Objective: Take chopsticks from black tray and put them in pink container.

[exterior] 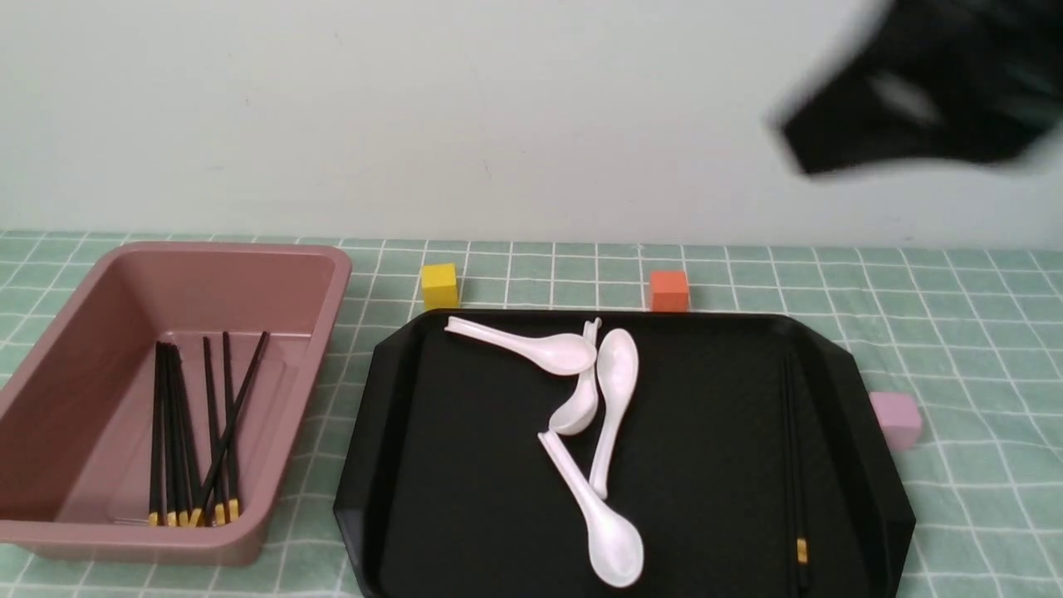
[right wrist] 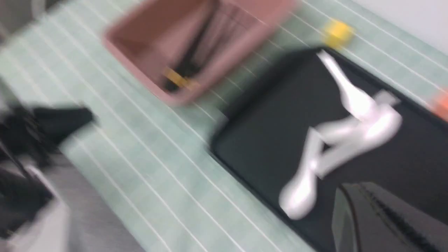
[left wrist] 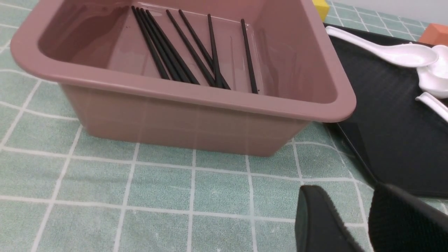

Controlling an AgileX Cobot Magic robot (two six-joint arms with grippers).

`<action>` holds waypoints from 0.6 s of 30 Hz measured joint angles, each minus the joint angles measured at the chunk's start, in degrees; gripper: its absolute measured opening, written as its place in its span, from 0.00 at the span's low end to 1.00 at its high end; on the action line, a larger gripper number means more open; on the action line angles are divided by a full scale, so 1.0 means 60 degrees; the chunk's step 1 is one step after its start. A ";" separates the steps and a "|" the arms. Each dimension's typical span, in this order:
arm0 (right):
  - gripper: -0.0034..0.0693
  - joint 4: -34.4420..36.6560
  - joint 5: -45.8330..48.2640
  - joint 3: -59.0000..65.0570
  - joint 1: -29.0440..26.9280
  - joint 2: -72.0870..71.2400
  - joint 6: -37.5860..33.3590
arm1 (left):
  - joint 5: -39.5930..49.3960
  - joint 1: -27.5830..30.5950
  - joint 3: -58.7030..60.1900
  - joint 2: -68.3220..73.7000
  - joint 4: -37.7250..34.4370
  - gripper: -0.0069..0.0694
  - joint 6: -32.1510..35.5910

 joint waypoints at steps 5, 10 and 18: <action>0.04 -0.0737 -0.2368 0.4222 0.0000 -0.3473 0.0195 | 0.0000 0.0000 0.0000 0.0000 0.0000 0.40 0.0000; 0.04 -0.0825 -0.6440 0.8512 0.0000 -0.6390 0.0445 | 0.0000 0.0000 0.0000 0.0000 0.0000 0.40 0.0000; 0.05 -0.1116 -0.9637 1.1547 0.0000 -0.6956 0.0554 | 0.0000 0.0000 0.0000 0.0000 0.0000 0.40 0.0000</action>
